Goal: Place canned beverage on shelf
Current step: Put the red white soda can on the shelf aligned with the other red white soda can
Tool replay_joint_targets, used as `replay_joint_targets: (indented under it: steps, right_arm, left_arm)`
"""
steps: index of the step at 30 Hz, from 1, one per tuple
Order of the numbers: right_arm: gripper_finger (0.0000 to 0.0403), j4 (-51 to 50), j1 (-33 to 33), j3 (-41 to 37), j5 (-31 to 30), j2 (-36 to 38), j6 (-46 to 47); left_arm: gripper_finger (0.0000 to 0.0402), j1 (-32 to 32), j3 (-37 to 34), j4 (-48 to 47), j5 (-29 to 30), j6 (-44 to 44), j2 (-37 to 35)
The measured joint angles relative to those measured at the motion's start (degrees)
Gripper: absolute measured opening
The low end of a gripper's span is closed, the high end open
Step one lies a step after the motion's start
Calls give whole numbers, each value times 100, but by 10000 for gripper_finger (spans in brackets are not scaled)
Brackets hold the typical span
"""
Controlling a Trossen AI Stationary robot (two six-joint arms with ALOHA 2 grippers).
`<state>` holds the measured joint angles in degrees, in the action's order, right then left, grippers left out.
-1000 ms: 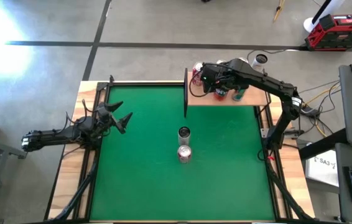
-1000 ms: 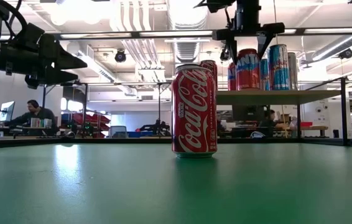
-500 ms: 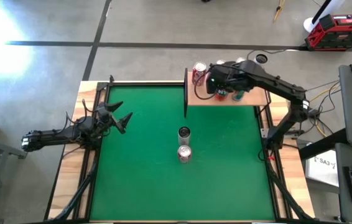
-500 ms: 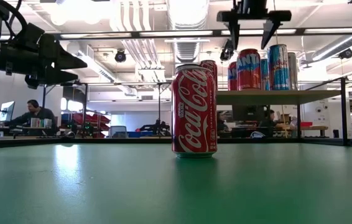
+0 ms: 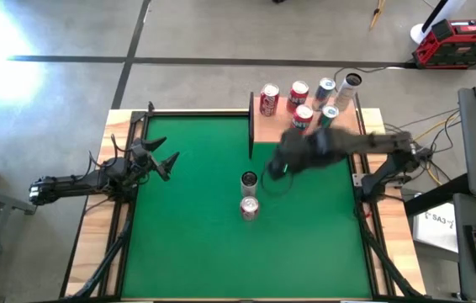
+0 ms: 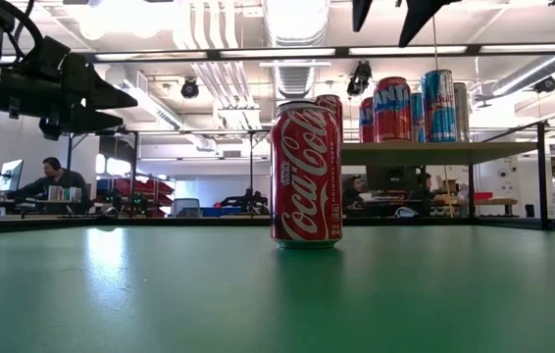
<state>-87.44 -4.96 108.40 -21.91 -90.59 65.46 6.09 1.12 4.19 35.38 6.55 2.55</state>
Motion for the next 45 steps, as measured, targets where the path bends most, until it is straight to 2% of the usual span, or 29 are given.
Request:
replay_joint_targets:
  steps: [5, 11, 21, 26, 30, 45]
  right_arm:
    - [381, 229, -867, -33, -615, -601, 624]
    - [381, 513, -1317, -33, -704, -1215, 1136]
    - [381, 1446, -1537, -31, -1057, -1996, 1119]
    - [381, 1888, -1671, -30, -1403, -2244, 1203]
    - [381, 2235, -1680, -28, -1424, -2384, 1198]
    - [381, 2235, -1678, -425, -1364, -2483, 1931]
  left_arm:
    - [386, 2, 0, 0, 2, 0, -2]
    - [386, 0, -2, 0, 1, 0, 0]
    - [386, 0, 0, 0, 2, 0, 0]
    - [386, 2, -1, 0, 1, 0, 0]
    - [386, 0, -2, 0, 2, 0, 0]
    - [386, 0, -1, 0, 0, 0, 0]
